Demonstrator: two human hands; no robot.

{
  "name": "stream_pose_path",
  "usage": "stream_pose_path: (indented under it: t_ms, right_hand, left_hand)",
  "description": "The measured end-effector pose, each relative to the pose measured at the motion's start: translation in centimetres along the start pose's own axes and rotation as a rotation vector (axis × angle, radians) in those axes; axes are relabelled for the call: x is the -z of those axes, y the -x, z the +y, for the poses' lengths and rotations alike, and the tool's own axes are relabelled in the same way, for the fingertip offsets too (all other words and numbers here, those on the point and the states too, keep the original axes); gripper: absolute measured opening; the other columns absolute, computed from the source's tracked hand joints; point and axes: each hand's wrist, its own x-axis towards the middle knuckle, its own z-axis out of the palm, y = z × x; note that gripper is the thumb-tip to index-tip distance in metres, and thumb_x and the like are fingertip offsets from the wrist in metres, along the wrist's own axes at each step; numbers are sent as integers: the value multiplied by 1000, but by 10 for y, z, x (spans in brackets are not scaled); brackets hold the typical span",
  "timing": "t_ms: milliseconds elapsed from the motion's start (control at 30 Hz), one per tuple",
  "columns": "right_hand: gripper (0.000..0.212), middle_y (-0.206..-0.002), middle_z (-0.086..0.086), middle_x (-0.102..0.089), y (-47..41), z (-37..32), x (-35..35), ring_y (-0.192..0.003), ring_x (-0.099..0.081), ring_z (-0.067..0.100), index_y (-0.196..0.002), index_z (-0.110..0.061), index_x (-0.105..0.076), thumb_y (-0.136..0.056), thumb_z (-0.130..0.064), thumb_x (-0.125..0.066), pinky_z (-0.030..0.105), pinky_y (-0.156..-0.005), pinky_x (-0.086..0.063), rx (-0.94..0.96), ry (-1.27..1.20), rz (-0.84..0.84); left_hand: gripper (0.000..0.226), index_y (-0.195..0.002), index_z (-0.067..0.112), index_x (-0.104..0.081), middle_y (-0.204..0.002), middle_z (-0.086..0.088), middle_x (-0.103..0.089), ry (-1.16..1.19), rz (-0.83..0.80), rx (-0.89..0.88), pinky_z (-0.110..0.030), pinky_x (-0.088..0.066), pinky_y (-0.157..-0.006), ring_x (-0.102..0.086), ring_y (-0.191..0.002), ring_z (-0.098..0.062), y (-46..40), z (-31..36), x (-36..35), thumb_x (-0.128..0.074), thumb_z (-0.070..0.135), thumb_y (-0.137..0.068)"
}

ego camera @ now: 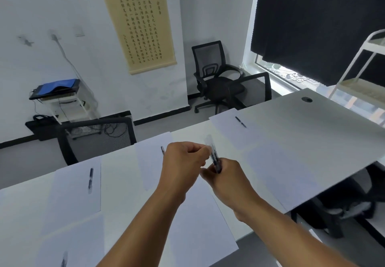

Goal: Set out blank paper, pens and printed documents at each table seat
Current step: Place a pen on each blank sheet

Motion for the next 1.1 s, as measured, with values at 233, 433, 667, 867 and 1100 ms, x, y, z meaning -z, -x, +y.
stream_pose_path:
  t_ms: [233,433,667,867,1100]
  right_hand:
    - [29,-59,-12,-49,-29,20,-22,-52,-41,9,-82,-19,-56,-99,-37,-69,33,-57,-40,-93,8,-51]
    - [27,-58,-15,-53,-44,33,-42,-48,-43,6,-88,-19,-62,-95,-43,-72,28,-54,-40,-122,28,-97]
    - [29,-56,-20,-53,-59,58,-61,-47,-45,3,-84,-26,-57,-87,-49,-75,28,-56,-41,-183,10,-180]
    - [29,-69,-16,-57,-68,85,-66,-57,-50,4,-88,-28,-61,-86,-51,-79,29,-60,-45,-226,38,-260]
    - [28,-57,-14,-39,-63,115,-65,-53,-35,11,-74,-25,-41,-82,-44,-60,35,-60,-34,-359,-44,-347]
  left_hand:
    - [21,-74,19,-86,-80,12,-82,16,-15,107,-24,-56,-65,-77,-71,-5,-32,-27,-1,-82,24,-95]
    - [21,-76,11,-84,-79,10,-81,5,38,179,-32,-63,-71,-77,-69,-5,-45,-52,8,-81,21,-94]
    - [23,-76,5,-82,-77,6,-81,-10,107,269,-34,-64,-70,-77,-70,-7,-56,-85,11,-79,21,-93]
    - [22,-74,13,-84,-78,9,-82,-7,152,352,-31,-61,-71,-77,-70,-7,-55,-119,2,-79,21,-93]
    - [19,-78,19,-86,-80,11,-82,-27,182,454,-29,-58,-73,-77,-72,-7,-52,-170,-8,-81,25,-95]
